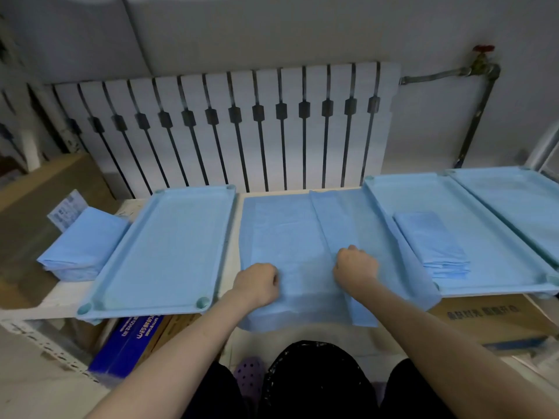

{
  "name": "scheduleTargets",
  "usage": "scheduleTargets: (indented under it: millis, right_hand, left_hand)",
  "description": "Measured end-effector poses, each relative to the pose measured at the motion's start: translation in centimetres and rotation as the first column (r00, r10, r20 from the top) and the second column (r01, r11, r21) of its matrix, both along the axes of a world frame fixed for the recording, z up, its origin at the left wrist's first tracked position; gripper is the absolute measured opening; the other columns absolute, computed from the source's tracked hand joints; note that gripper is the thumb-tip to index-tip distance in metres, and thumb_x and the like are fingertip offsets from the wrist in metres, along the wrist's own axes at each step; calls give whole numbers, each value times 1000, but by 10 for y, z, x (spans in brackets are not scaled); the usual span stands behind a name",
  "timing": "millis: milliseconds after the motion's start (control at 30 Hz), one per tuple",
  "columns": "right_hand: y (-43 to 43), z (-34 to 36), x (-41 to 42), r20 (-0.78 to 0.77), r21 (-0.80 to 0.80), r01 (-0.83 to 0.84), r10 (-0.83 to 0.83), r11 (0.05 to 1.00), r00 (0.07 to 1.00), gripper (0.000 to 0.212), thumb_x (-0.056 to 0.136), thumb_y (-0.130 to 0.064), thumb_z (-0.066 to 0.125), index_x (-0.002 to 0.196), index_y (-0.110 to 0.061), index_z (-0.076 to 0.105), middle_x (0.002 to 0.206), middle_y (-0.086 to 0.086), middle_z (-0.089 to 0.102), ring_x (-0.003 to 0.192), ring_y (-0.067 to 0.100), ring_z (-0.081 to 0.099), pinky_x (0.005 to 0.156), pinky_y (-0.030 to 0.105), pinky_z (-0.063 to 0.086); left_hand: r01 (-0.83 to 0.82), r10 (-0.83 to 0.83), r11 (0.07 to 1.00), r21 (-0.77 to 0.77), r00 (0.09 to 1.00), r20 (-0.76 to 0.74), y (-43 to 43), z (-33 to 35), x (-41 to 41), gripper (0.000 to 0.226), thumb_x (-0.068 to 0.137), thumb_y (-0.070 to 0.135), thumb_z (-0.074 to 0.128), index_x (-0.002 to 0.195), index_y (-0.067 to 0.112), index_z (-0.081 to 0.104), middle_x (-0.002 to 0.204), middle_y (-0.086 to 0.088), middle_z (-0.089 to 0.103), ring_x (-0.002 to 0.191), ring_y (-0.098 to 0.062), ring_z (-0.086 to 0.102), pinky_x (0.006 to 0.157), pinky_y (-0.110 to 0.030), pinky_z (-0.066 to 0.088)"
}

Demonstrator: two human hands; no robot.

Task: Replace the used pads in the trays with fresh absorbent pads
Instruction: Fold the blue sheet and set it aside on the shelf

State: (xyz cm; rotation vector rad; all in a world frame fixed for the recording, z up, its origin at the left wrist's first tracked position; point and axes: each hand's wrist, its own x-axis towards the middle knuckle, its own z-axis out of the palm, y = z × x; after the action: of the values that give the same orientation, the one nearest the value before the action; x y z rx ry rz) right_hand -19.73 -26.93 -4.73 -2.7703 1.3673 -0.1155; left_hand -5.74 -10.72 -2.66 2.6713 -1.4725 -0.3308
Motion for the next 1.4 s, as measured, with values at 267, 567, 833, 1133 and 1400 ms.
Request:
scheduleTargets:
  millis: [267, 567, 833, 1133, 1400]
  right_hand:
    - [-37, 12, -11, 581, 317, -183, -39, 931, 813, 20, 93, -6, 49, 73, -10, 49, 72, 10, 53, 69, 24, 52, 64, 29, 34]
    - [-12, 73, -41, 781, 588, -691, -72, 420, 620, 9, 86, -22, 52, 89, -14, 54, 84, 5, 56, 78, 16, 53, 72, 28, 44]
    - [-5, 100, -66, 629, 473, -490, 109, 732, 770, 21, 96, -5, 45, 82, -16, 55, 84, -3, 58, 82, 13, 54, 71, 20, 42]
    - [-4, 112, -67, 544, 65, -282, 203, 957, 814, 22, 100, -17, 39, 78, -18, 43, 85, 10, 58, 81, 29, 53, 69, 35, 40]
    - [-3, 141, -70, 741, 236, -472, 157, 850, 653, 58, 85, -60, 46, 78, -2, 54, 72, -3, 51, 65, 7, 47, 65, 26, 38]
  left_hand:
    - [17, -25, 986, -164, 999, -47, -21, 10, 13, 27, 84, 13, 49, 103, 15, 67, 114, -7, 63, 111, -26, 56, 92, -36, 48]
    - [147, -190, 878, -455, 981, -48, -50, 48, -9, 82, 79, 11, 60, 150, 18, 20, 153, -9, 26, 141, -27, 23, 113, -39, 26]
    - [294, -318, 935, -199, 943, -99, -45, 62, -9, 21, 77, 28, 70, 71, 17, 53, 74, 1, 57, 80, -15, 52, 74, -34, 42]
    - [173, -157, 856, -486, 985, 74, -17, 87, 3, 32, 98, 23, 41, 67, 20, 33, 70, -3, 48, 77, -32, 52, 66, -38, 40]
    - [165, -259, 816, -554, 961, -96, -4, 125, 8, 36, 96, 31, 51, 66, 13, 42, 61, 3, 38, 57, -11, 35, 57, -28, 28]
